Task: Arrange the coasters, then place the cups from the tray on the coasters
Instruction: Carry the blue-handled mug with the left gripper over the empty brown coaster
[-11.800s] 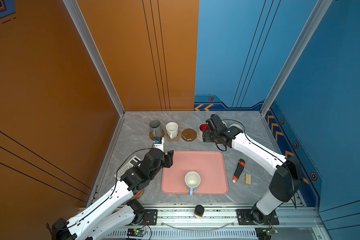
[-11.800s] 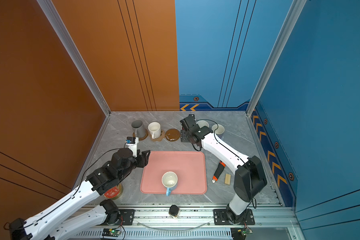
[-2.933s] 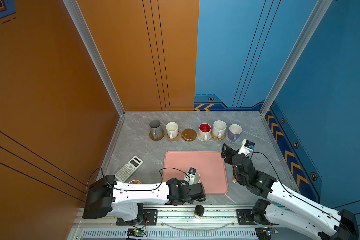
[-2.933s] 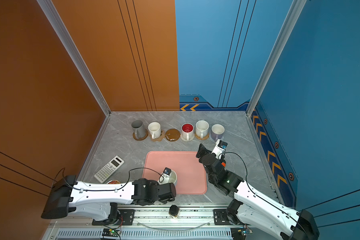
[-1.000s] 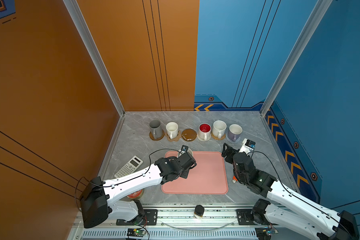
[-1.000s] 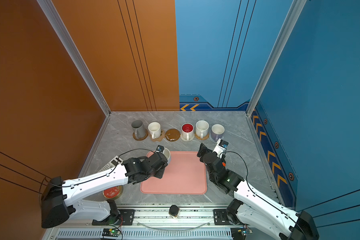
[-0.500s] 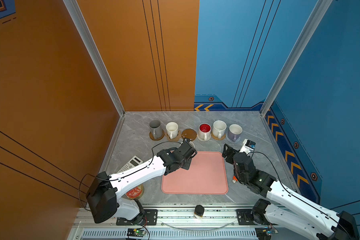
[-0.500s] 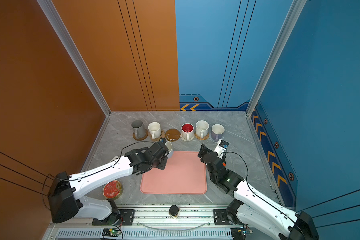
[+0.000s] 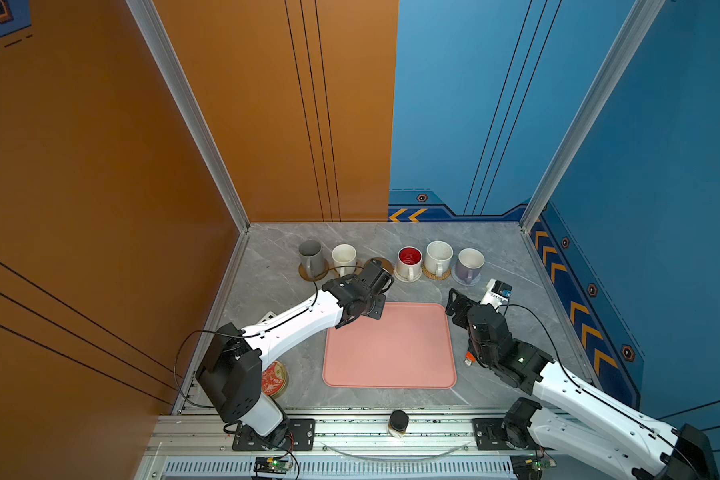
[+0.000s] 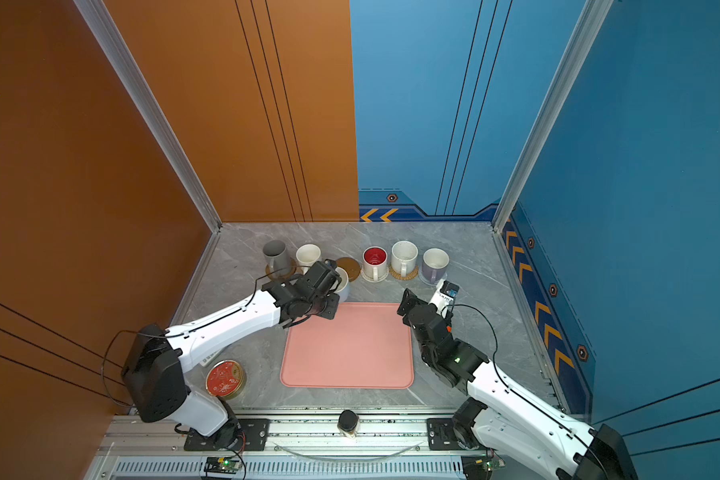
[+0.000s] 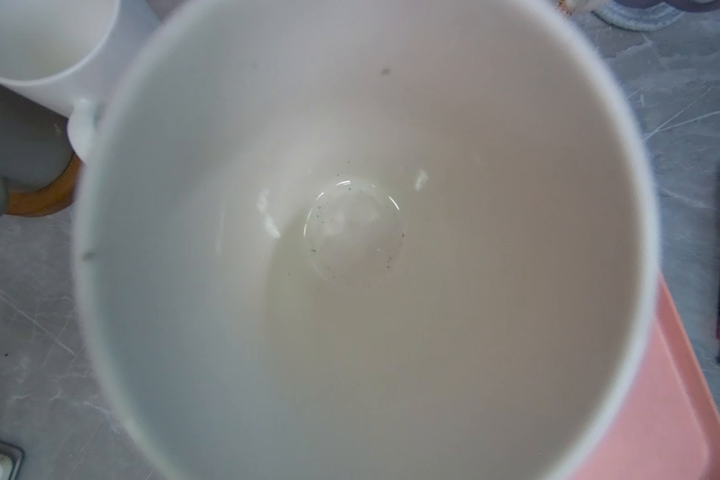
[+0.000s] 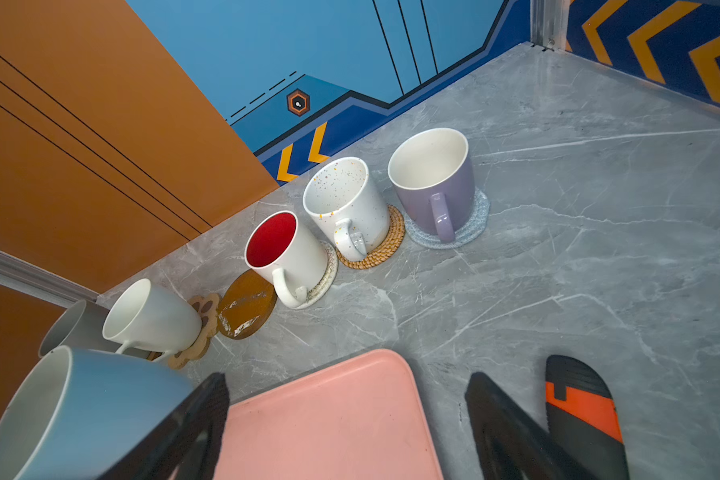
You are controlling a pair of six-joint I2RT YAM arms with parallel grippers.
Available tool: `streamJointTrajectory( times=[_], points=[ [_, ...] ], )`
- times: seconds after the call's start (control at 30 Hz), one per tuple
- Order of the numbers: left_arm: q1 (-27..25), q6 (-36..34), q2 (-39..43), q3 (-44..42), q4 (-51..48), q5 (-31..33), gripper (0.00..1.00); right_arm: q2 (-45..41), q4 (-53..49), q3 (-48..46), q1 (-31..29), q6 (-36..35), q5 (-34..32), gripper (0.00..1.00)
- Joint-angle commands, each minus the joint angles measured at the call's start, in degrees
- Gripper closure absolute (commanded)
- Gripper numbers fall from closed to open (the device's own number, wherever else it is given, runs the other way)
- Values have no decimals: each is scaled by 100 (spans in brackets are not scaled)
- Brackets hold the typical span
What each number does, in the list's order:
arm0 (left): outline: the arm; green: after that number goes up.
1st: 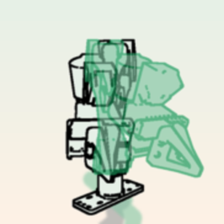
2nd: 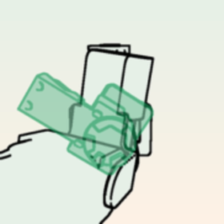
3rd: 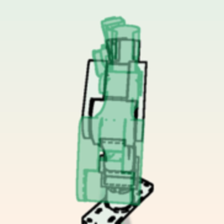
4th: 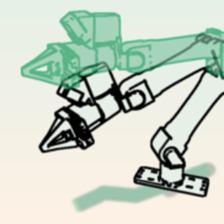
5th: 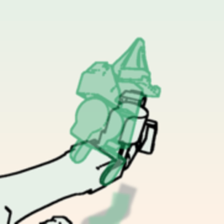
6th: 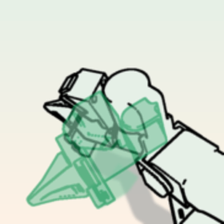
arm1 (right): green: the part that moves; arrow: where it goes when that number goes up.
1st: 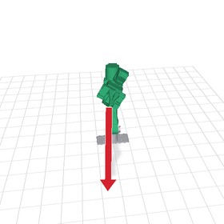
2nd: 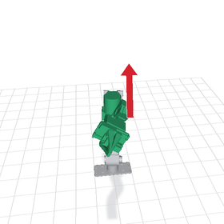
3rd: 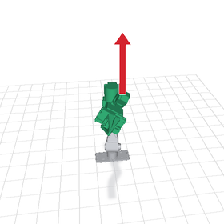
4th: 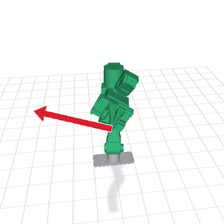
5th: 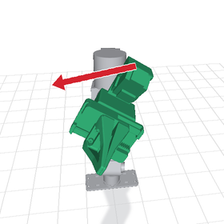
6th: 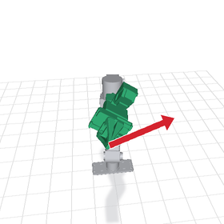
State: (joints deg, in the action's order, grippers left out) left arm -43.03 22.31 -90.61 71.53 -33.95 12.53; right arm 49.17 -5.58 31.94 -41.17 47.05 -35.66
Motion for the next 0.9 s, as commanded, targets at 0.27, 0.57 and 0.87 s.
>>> streamJointTrajectory(
  times=[0.27, 0.57, 0.87],
  points=[
    [394, -356, -776, 972, 335, -341, 100, -152, -178, -109, 55, 68, 163, 12],
    [563, -463, -1378, 1522, 318, -362, 100, -300, -201, -195, 308, 70, 212, 12],
    [669, -543, -1917, 2054, 188, -231, 100, -424, -241, -259, 414, 77, 252, 12]
  ],
)
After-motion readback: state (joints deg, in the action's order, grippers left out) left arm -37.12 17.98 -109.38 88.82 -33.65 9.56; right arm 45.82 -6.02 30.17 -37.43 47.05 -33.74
